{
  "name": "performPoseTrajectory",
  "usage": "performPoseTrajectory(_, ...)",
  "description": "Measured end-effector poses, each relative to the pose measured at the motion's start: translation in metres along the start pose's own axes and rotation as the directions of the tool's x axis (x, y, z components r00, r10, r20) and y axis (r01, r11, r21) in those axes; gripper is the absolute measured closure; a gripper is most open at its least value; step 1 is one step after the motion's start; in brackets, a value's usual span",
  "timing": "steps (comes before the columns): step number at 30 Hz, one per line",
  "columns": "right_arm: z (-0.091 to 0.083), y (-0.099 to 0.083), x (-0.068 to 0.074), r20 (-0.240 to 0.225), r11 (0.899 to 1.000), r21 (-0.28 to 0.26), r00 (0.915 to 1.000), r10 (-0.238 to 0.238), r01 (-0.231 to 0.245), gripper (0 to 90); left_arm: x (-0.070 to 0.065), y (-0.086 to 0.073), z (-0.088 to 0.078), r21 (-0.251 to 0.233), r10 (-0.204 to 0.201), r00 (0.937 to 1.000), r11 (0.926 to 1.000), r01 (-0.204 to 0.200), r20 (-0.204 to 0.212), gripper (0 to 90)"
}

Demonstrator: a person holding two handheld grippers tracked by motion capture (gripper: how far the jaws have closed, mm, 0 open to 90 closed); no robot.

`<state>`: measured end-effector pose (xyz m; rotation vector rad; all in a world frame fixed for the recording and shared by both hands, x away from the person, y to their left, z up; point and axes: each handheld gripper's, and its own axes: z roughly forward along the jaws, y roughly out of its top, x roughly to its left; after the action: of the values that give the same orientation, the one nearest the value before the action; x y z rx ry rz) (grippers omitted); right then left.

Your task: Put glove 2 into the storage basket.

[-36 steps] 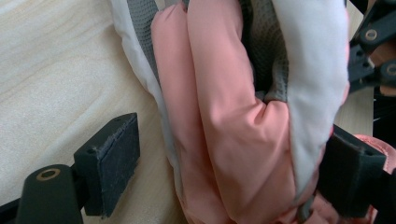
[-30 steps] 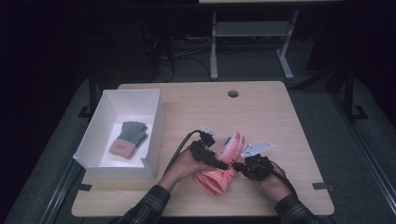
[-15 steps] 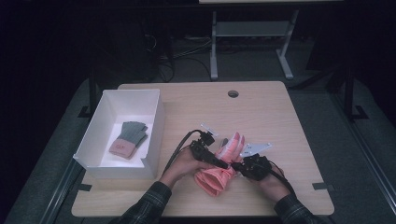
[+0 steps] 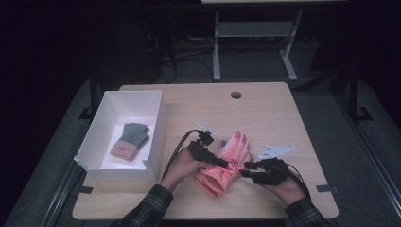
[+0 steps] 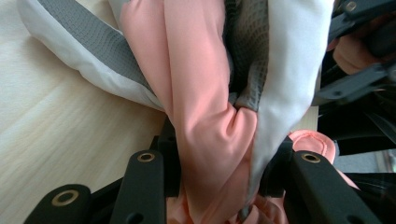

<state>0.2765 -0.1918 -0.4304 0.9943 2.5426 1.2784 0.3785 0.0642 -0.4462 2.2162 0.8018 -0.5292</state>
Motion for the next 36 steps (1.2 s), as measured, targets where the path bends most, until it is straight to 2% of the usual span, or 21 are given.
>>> performPoseTrajectory(2, -0.008, -0.003, -0.002, 0.013, 1.000, -0.020, 0.9999, 0.005, -0.005, 49.1, -0.002, 0.001, -0.005, -0.021, -0.014, 0.9997, 0.9997, 0.014, -0.022, 61.2)
performPoseTrajectory(4, -0.014, -0.008, -0.009, 0.015, 1.000, -0.009, 0.9996, 0.026, -0.025, 37.3, -0.003, 0.002, -0.011, -0.026, -0.010, 0.9992, 0.9996, 0.009, -0.038, 61.1)
performPoseTrajectory(5, -0.014, -0.008, -0.009, 0.015, 1.000, -0.009, 0.9996, 0.026, -0.025, 37.3, -0.006, 0.003, -0.014, -0.032, -0.010, 0.9986, 0.9994, 0.008, -0.052, 61.1)
performPoseTrajectory(7, -0.013, -0.012, -0.014, 0.039, 1.000, -0.006, 0.9988, 0.031, -0.031, 31.3, -0.010, 0.004, -0.022, -0.033, 0.001, 0.9967, 0.9995, -0.004, -0.081, 61.1)
performPoseTrajectory(12, -0.012, -0.015, -0.021, 0.071, 0.998, -0.013, 0.9957, 0.059, -0.058, 22.4, -0.018, 0.008, -0.043, -0.054, -0.019, 0.9947, 0.9984, 0.013, -0.101, 61.0)
performPoseTrajectory(17, -0.010, -0.016, -0.020, 0.119, 0.999, -0.019, 0.9919, 0.045, -0.043, 20.3, -0.029, 0.013, -0.068, -0.091, -0.005, 0.9937, 0.9958, -0.005, -0.112, 60.8)
performPoseTrajectory(20, -0.008, -0.015, -0.019, 0.115, 0.999, -0.010, 0.9922, 0.049, -0.048, 17.8, -0.036, 0.017, -0.083, -0.099, 0.001, 0.9903, 0.9950, -0.015, -0.139, 60.6)
performPoseTrajectory(22, -0.007, -0.015, -0.019, 0.117, 0.999, -0.007, 0.9925, 0.033, -0.032, 15.7, -0.041, 0.019, -0.095, -0.101, 0.011, 0.9862, 0.9945, -0.028, -0.165, 60.5)
performPoseTrajectory(25, -0.006, -0.015, -0.019, 0.120, 1.000, -0.011, 0.9923, 0.030, -0.029, 14.5, -0.046, 0.022, -0.113, -0.104, 0.022, 0.9829, 0.9938, -0.041, -0.183, 60.5)
performPoseTrajectory(31, -0.006, -0.016, -0.019, 0.126, 0.999, -0.013, 0.9911, 0.042, -0.041, 13.8, -0.052, 0.025, -0.145, -0.133, 0.004, 0.9778, 0.9906, -0.032, -0.209, 60.3)
performPoseTrajectory(36, -0.006, -0.016, -0.021, 0.130, 0.999, -0.014, 0.9905, 0.046, -0.044, 13.2, -0.056, 0.025, -0.175, -0.165, -0.018, 0.9657, 0.9859, -0.026, -0.259, 60.3)
